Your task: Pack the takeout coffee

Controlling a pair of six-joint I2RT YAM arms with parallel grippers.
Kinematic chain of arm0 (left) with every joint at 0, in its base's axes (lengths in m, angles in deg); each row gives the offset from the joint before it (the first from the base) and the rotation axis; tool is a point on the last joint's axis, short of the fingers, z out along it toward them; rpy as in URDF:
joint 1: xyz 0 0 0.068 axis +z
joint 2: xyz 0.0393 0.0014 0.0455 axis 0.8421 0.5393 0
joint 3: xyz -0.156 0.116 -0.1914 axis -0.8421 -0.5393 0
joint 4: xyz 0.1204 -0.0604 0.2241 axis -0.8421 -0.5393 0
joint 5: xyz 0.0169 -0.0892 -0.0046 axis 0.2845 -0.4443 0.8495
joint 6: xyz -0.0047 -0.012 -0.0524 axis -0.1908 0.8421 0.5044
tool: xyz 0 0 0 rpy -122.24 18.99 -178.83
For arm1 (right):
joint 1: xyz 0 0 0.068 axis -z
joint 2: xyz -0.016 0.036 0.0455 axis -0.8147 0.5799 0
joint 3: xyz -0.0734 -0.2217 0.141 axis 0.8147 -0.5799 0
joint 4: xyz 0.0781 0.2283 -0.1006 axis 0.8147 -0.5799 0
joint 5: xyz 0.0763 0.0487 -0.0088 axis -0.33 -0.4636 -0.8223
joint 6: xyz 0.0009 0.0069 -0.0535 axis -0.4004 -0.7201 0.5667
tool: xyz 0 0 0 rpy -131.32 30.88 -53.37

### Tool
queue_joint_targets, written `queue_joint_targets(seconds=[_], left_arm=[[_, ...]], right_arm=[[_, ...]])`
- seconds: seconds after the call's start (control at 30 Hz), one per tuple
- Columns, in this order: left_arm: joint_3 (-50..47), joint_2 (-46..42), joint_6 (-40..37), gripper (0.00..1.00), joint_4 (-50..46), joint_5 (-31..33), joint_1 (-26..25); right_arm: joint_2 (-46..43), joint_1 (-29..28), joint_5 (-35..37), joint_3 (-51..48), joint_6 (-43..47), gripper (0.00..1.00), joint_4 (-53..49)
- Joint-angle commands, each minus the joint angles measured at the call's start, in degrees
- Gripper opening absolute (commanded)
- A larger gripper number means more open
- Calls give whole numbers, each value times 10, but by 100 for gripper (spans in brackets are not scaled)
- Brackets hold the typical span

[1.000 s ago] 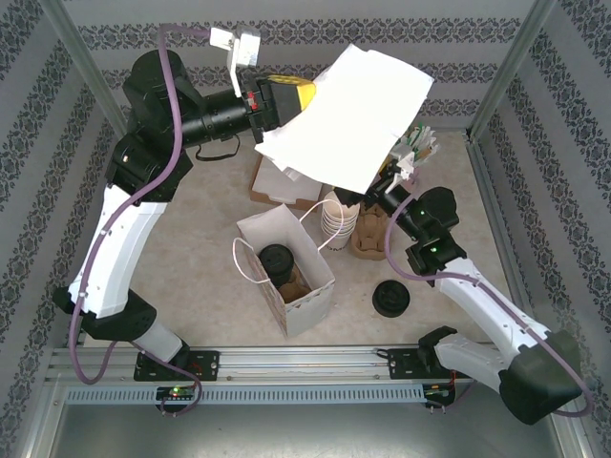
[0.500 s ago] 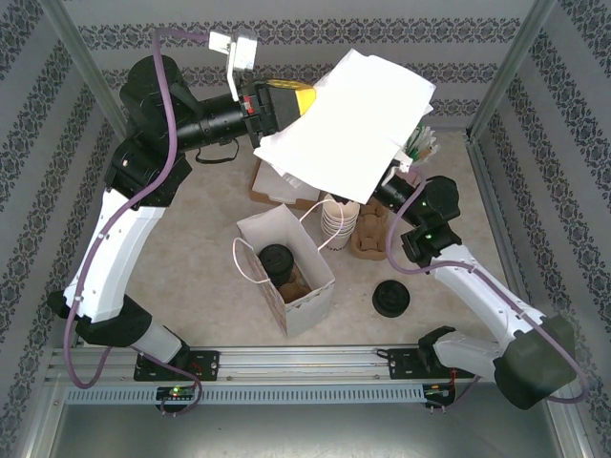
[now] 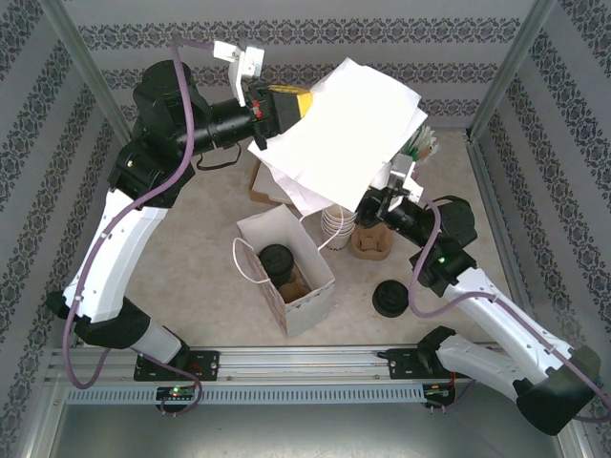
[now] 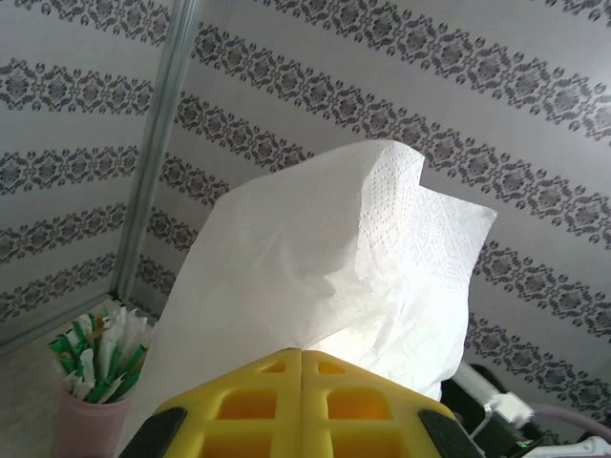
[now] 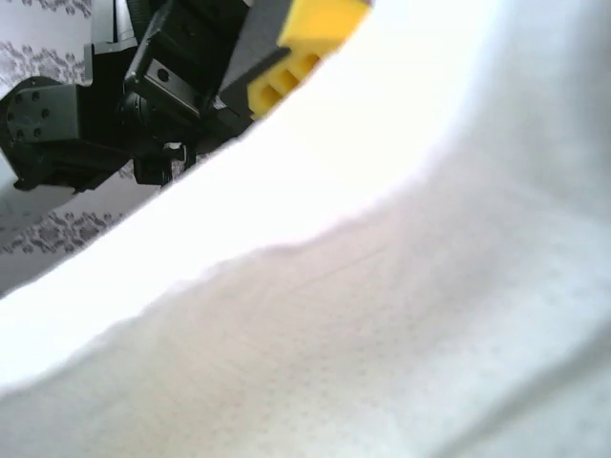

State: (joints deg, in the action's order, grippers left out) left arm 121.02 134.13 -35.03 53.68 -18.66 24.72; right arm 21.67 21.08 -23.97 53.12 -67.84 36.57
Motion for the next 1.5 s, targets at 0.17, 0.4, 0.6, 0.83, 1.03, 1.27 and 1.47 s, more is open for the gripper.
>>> queue_joint_targets(seconds=[0.17,0.4,0.6,0.83,1.03,1.27,1.47], left_arm=[[-59,-23,-42,0,-15,-12,-4],[-119,-63,-59,33,-11,22,10],[-167,-96,-62,62,-6,32,29],[-199,-99,-76,78,2,-17,36],[-192,-74,-37,83,32,-71,45],[-223,-93,-14,83,64,-88,46],[-261,-136,-78,84,42,-52,47]], right_arm=[[-26,-19,28,8,11,0,-60],[-36,-25,35,14,21,0,-79],[-44,-34,41,23,55,0,-93],[-43,-49,35,36,86,0,-93],[-40,-57,46,37,112,0,-103],[-40,-59,64,37,119,0,-103],[-33,-66,88,71,112,0,-114]])
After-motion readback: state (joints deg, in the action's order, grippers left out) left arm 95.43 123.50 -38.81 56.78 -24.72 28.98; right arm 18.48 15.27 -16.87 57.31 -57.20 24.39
